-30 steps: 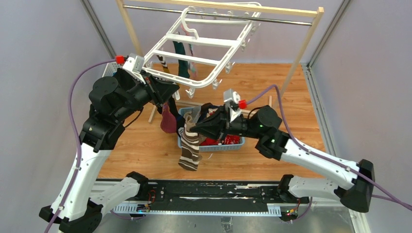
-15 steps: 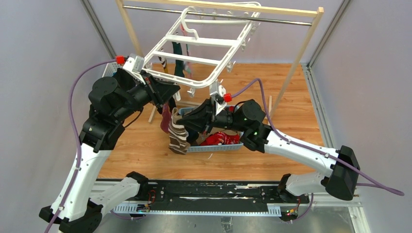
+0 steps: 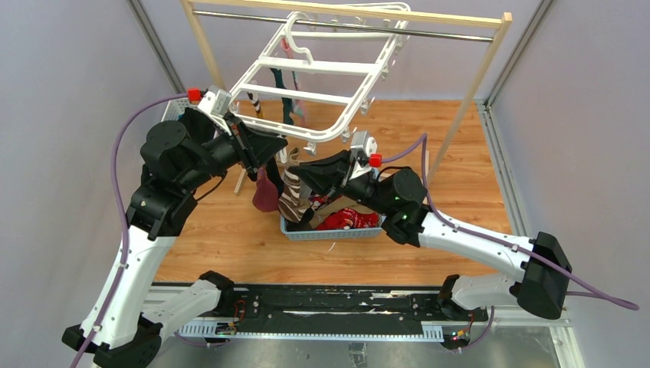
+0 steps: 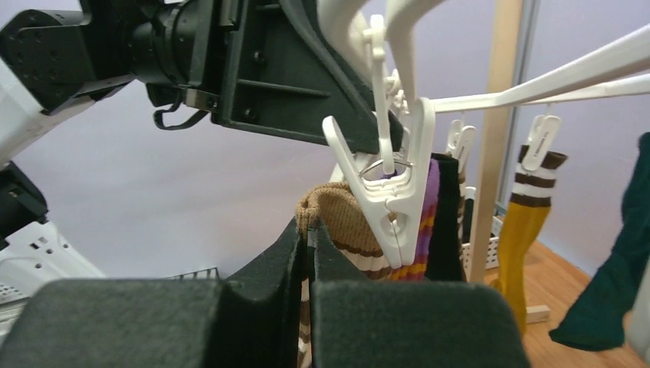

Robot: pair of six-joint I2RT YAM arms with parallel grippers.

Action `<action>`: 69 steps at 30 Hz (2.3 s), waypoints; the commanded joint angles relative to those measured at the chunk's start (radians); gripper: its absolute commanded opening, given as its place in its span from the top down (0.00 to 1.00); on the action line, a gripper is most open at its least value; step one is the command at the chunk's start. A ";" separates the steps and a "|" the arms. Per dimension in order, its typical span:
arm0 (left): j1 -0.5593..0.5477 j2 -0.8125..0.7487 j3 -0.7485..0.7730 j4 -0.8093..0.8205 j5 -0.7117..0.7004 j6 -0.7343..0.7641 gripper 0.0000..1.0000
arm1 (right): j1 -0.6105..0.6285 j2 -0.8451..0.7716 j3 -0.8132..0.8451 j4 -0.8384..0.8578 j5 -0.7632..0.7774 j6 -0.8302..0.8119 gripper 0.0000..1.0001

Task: Clip the socks to the hanger
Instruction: Clamp the sock onto the hanger.

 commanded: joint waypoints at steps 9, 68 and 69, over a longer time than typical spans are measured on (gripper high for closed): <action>0.003 -0.005 0.014 -0.034 0.014 0.011 1.00 | 0.024 0.017 0.049 -0.051 -0.092 -0.030 1.00; 0.003 -0.009 0.028 -0.015 0.055 -0.012 1.00 | 0.010 0.017 -0.020 0.018 0.047 0.028 1.00; 0.003 -0.010 0.028 -0.016 0.056 -0.011 1.00 | 0.009 0.017 -0.019 0.018 0.049 0.030 1.00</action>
